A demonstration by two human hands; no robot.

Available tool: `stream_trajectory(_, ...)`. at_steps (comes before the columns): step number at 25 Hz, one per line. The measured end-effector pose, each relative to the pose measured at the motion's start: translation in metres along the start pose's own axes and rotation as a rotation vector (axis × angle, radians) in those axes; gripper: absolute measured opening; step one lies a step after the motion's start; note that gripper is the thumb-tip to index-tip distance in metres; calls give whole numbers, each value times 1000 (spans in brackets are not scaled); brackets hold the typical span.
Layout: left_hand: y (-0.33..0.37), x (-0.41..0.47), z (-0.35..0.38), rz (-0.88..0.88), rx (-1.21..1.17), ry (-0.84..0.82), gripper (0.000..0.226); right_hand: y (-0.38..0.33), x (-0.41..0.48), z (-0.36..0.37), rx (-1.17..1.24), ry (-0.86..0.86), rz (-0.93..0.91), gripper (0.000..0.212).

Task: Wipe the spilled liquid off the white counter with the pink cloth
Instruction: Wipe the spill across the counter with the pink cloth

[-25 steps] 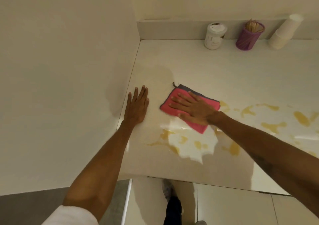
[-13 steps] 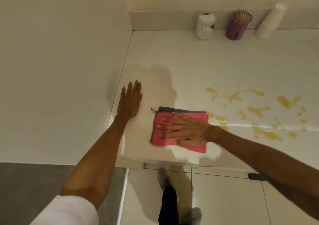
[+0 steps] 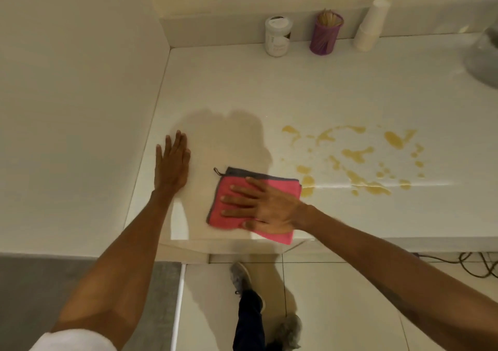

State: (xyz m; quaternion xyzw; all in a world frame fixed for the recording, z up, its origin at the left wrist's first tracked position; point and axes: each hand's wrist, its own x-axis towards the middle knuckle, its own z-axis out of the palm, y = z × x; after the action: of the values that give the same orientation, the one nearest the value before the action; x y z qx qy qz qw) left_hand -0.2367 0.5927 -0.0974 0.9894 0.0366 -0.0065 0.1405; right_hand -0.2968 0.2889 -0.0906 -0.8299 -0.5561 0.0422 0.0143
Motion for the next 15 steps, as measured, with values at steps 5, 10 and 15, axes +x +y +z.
stream_trajectory(5, 18, -14, 4, -26, -17, 3, 55, 77, -103, -3, 57, -66, 268, 55)
stream_trajectory(10, 20, -10, 7, -7, 82, 48, 56, 117, -35, -14, 128, 11, 702, 57)
stream_trajectory(15, 22, -10, 5, 71, 78, 9, 59, 79, 0, -14, 100, 40, 531, 55)
